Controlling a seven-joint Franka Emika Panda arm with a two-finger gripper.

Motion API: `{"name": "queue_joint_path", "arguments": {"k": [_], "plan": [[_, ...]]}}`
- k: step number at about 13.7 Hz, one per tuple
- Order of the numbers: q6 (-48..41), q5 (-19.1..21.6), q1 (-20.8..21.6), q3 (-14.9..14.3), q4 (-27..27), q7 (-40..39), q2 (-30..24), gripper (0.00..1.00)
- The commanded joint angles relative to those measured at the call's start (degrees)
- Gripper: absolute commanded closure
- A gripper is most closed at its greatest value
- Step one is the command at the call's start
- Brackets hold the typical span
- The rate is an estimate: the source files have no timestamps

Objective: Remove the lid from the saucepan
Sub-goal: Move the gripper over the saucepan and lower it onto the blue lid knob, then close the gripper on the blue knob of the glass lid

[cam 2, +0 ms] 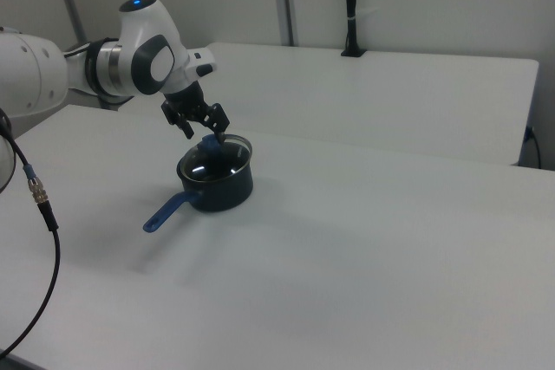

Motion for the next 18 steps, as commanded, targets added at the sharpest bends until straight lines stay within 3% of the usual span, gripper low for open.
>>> {"name": "queue_joint_path", "arguments": {"k": [1, 18], "plan": [[1.04, 0.24, 0.64, -0.61, 0.55, 0.30, 0.55, 0.10], [0.87, -1.34, 0.55, -1.14, -0.68, -1.64, 0.56, 0.12]]}}
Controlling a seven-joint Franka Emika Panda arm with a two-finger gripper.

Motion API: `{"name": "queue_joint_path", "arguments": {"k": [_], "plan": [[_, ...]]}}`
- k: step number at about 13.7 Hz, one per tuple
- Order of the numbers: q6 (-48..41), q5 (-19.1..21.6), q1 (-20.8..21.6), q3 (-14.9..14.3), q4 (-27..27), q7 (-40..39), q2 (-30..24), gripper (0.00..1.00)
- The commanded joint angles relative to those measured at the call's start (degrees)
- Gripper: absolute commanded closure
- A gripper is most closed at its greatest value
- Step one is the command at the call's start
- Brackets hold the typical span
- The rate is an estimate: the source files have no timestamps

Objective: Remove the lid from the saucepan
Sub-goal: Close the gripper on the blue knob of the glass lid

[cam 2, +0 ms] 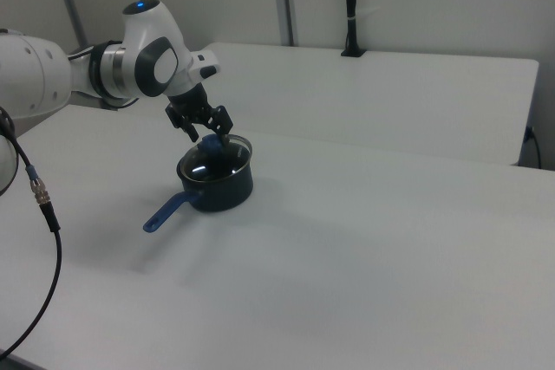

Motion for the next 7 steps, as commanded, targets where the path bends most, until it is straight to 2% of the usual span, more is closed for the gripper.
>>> {"name": "queue_joint_path", "arguments": {"k": [1, 7], "plan": [[0.76, -0.66, 0.68, -0.70, -0.91, -0.83, -0.01, 0.12], [0.58, -0.66, 0.68, -0.70, -1.00, -0.83, -0.01, 0.22]]}}
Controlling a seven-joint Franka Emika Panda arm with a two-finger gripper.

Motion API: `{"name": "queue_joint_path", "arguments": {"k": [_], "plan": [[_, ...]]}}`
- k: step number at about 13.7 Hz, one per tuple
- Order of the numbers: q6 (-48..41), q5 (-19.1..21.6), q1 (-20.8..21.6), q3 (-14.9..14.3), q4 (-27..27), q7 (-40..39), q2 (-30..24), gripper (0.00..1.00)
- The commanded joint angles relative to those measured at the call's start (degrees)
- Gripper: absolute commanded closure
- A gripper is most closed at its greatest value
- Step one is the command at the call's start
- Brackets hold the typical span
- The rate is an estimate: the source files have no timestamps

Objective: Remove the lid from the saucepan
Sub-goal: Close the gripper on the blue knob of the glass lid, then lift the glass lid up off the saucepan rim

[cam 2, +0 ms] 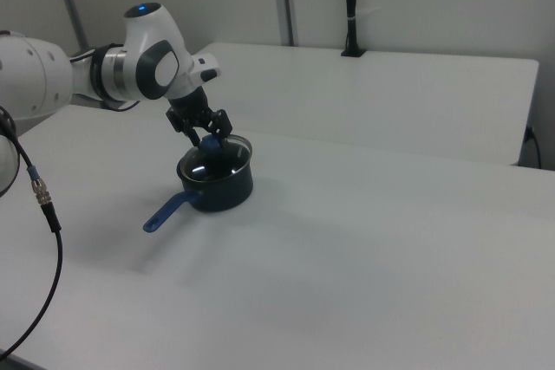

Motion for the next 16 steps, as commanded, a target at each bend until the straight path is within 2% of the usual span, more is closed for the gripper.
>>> {"name": "queue_joint_path", "arguments": {"k": [1, 4, 6, 9, 11, 14, 16], "plan": [[0.49, -0.66, 0.74, -0.70, -0.69, -0.64, -0.44, 0.26], [0.23, -0.66, 0.65, -0.70, -0.60, -0.64, -0.71, 0.44], [-0.73, -0.57, 0.21, -0.70, -0.60, -0.64, -1.67, 0.48], [-7.65, 0.04, -2.24, -0.62, -1.38, -4.14, -5.27, 0.51], [-8.47, 0.22, -5.40, -0.44, -6.02, -8.18, -8.95, 0.51], [-7.95, 0.22, -11.02, -0.18, -18.83, -17.05, -16.85, 0.51], [-7.51, 0.22, -12.44, -0.18, -25.27, -19.27, -20.03, 0.51]]}}
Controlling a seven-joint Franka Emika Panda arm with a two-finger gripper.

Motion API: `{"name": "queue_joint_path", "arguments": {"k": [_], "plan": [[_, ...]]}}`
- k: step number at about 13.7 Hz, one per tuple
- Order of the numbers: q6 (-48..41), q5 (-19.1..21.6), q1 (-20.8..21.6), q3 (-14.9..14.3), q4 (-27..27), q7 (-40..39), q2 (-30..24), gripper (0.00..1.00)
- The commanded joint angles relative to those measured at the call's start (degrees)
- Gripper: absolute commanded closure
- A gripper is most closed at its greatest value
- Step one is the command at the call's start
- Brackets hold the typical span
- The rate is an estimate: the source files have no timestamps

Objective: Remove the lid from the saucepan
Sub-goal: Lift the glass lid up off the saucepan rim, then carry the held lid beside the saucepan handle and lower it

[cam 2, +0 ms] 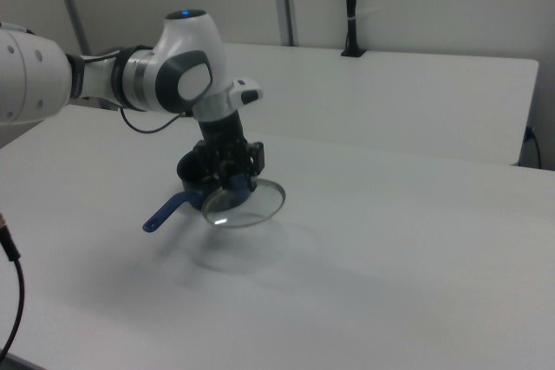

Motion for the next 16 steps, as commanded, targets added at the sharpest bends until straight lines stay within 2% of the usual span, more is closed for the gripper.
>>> {"name": "queue_joint_path", "arguments": {"k": [1, 3, 5, 7, 8, 9, 10, 11, 14, 16], "plan": [[2.19, -0.06, -0.26, 0.27, -12.23, -2.33, -6.84, 0.51], [5.53, -0.06, 1.41, 0.36, -14.53, -1.10, -5.53, 0.51], [8.70, -0.49, 3.52, 0.27, -14.54, 3.98, -2.37, 0.51], [8.97, -0.50, 3.61, 0.27, -14.46, 4.44, -1.66, 0.48], [8.89, -0.58, 3.70, 0.27, -14.45, 4.27, -1.48, 0.38], [8.63, -1.63, 3.53, 0.27, -14.28, 4.09, -1.48, 0.09], [8.01, -2.16, 3.09, 0.19, -13.84, 4.00, -1.66, 0.00], [6.35, -2.17, 2.74, -0.16, -12.88, 4.00, -2.53, 0.00], [-6.19, -2.17, 2.55, -0.17, -3.77, 4.61, -4.38, 0.00], [-14.89, -1.91, 3.52, 0.27, 4.75, 9.24, -4.82, 0.00]]}}
